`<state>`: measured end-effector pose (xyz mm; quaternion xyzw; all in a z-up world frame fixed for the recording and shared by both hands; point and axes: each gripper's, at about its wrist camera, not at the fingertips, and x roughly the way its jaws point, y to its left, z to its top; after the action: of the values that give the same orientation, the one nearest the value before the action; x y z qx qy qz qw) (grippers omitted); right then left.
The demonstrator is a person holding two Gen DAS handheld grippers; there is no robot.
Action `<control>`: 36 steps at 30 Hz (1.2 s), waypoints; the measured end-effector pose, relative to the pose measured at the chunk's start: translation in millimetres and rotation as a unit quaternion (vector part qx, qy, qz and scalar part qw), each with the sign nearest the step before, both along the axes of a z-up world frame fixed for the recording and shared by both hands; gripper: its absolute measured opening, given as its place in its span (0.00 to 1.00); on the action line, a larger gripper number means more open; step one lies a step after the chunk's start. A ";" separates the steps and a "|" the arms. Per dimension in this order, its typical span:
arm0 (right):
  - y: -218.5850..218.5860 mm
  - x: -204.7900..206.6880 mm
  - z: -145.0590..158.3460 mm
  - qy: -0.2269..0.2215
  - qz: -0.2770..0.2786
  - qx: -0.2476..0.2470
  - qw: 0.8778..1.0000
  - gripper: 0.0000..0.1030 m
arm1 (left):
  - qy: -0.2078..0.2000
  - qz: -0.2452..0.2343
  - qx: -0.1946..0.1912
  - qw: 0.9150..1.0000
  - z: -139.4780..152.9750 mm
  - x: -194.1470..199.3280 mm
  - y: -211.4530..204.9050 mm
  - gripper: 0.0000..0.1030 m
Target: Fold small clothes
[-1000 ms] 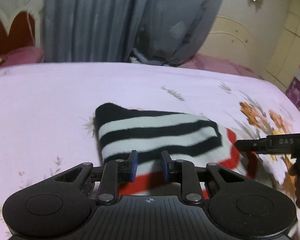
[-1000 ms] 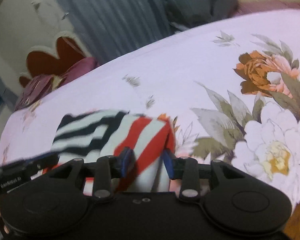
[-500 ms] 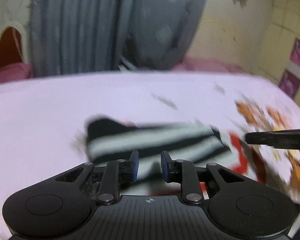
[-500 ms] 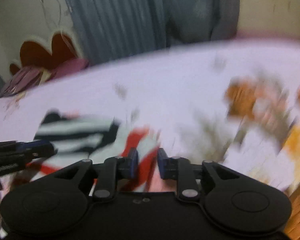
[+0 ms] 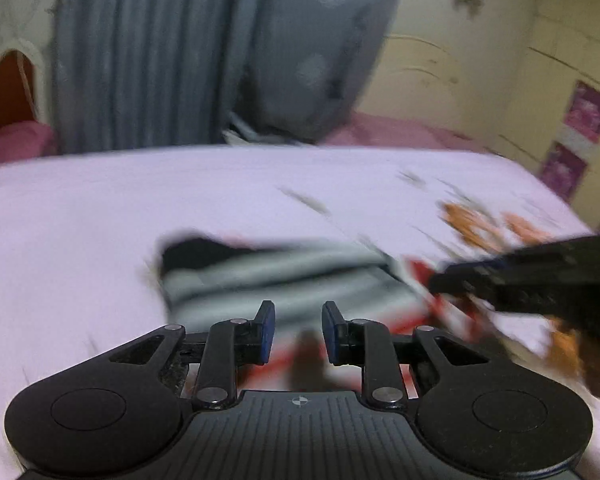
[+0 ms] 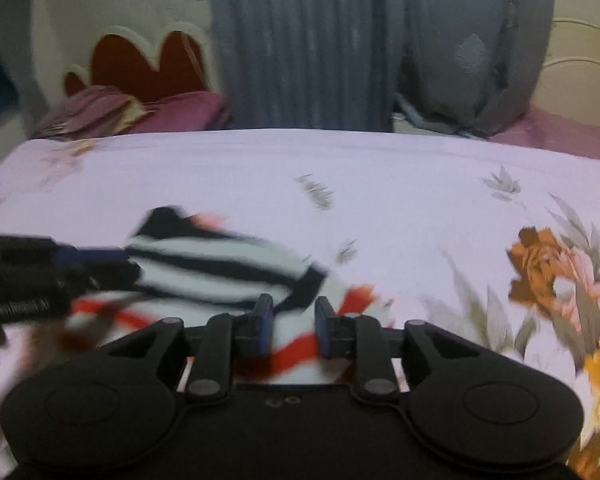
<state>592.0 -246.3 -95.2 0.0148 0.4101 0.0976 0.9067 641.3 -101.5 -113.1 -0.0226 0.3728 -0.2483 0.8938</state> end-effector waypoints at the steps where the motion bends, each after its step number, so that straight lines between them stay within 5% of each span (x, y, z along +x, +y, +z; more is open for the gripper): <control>1: 3.3 -15.1 2.6 -0.001 0.008 -0.001 1.000 0.22 | -0.004 -0.003 -0.001 1.000 -0.1 -14.7 0.7 0.23; 4: 14.0 -38.9 -20.8 0.051 0.026 -0.039 0.998 0.16 | 0.001 -0.007 0.024 1.000 -19.3 -43.0 -6.8 0.23; 6: 18.4 -41.4 -29.7 0.027 0.026 -0.053 0.998 0.16 | -0.007 0.002 0.029 1.000 -21.3 -46.0 -10.4 0.23; 14: 23.6 -90.1 20.0 0.005 0.061 -0.019 0.998 0.19 | -0.011 -0.034 0.026 0.999 13.5 -102.4 -14.9 0.23; 19: 30.1 -116.7 -24.8 0.070 0.090 -0.071 0.991 0.05 | 0.021 -0.031 0.074 0.997 -18.9 -132.5 -17.5 0.23; 22: 28.4 -126.3 -27.8 0.057 0.082 -0.065 0.993 0.05 | 0.022 -0.018 0.058 0.998 -14.5 -143.7 -5.7 0.23; 26: 31.1 -143.7 4.7 0.004 0.085 -0.047 0.995 0.22 | -0.002 0.002 0.044 0.999 -0.2 -152.0 2.2 0.23; 31: 34.2 -134.5 -32.4 0.059 0.095 -0.072 0.991 0.15 | 0.036 0.024 0.059 0.997 -21.3 -148.6 0.6 0.23; 36: 32.2 -136.7 -23.2 0.048 0.089 -0.066 0.993 0.16 | 0.032 0.037 0.074 0.996 -12.6 -151.2 -6.4 0.23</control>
<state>455.3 -214.1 -118.4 -0.0768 0.4587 0.1504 0.8724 490.1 -107.9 -125.7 0.0219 0.4176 -0.1862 0.8891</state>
